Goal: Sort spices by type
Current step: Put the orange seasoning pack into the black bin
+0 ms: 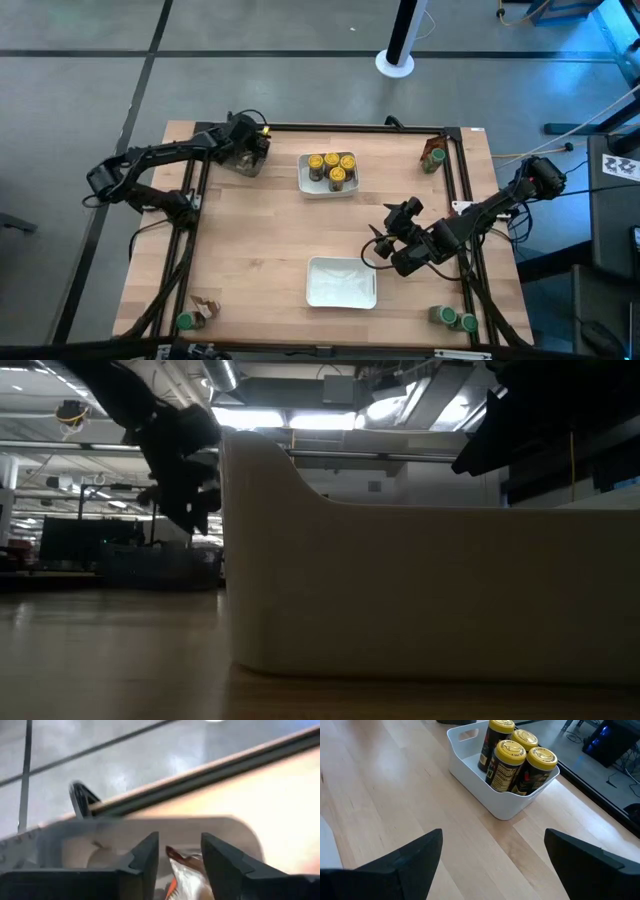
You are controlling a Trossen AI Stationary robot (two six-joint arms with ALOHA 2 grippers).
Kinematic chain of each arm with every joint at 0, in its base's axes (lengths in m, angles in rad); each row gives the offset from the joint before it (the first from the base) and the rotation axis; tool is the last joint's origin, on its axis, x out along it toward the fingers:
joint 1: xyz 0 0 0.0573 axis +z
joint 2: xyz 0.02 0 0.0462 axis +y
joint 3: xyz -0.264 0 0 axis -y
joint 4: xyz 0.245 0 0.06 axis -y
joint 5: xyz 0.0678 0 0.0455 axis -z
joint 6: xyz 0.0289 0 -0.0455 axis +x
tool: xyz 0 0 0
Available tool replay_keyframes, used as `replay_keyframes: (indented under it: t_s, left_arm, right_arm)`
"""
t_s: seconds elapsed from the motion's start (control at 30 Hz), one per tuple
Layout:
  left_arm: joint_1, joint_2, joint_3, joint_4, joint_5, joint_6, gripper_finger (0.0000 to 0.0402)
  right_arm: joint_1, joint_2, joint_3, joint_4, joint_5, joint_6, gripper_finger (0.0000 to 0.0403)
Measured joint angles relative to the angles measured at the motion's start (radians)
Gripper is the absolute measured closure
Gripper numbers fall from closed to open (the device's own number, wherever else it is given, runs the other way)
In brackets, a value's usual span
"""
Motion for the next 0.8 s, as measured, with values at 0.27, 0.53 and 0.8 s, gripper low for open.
replay_keyframes:
  t_s: [0.27,0.53,0.8]
  left_arm:
    - [-0.018,-0.125,0.074,-0.029,0.052,0.071,0.0253]
    - [-0.197,-0.265,0.081,-0.040,0.189,0.169,0.0258]
    - [-0.421,-0.284,0.079,-0.063,0.192,0.170,0.0259]
  right_arm:
    - [0.000,0.000,0.000,-0.003,0.000,-0.001,0.0054]
    - [0.000,0.000,0.000,-0.020,-0.001,-0.025,0.0054]
    - [-0.015,0.000,0.001,0.041,-0.040,-0.092,0.0054]
